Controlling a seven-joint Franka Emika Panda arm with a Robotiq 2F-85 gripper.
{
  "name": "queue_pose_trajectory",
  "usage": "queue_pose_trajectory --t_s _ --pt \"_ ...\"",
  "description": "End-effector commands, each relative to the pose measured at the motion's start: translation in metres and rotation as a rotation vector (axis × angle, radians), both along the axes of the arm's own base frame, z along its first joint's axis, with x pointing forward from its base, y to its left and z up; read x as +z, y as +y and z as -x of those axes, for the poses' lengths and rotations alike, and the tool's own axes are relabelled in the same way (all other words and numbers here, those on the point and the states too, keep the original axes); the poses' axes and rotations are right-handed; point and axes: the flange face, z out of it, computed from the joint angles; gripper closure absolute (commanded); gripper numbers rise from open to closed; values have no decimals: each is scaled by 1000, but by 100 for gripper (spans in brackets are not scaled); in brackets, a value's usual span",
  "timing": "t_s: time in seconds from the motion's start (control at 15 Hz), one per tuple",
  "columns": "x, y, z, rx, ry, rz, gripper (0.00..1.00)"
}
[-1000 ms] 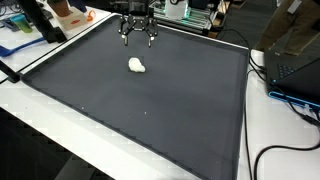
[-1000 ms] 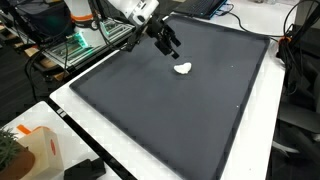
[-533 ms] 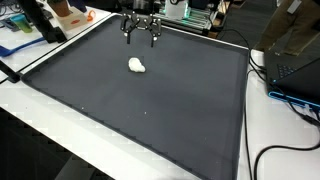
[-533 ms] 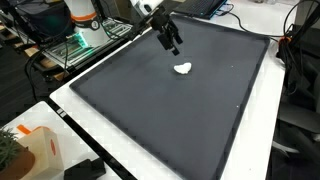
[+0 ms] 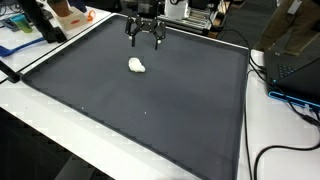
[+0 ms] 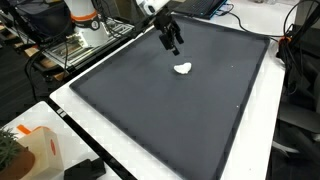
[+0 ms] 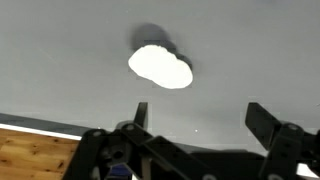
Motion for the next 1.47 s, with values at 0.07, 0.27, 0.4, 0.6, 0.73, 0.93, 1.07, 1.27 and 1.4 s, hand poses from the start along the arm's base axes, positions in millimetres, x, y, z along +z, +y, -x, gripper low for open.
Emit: queue_pose_trajectory --t_s 0.07,0.27,0.4,0.6,0.73,0.93,1.07,1.27,1.4 --pt "0 4 -1 -36 17 -22 0" --pt "3 9 -5 -91 34 -44 0" --pt "4 11 -9 -129 44 -47 0" --pt "7 14 -13 -178 56 -31 0" --pt "0 16 -13 -201 81 -14 0" --pt "-19 13 -18 -235 125 -8 0" --pt "-10 16 -17 -216 108 -22 0" --pt "-14 15 -18 -221 115 -19 0" --pt "-12 16 -19 -220 111 -22 0"
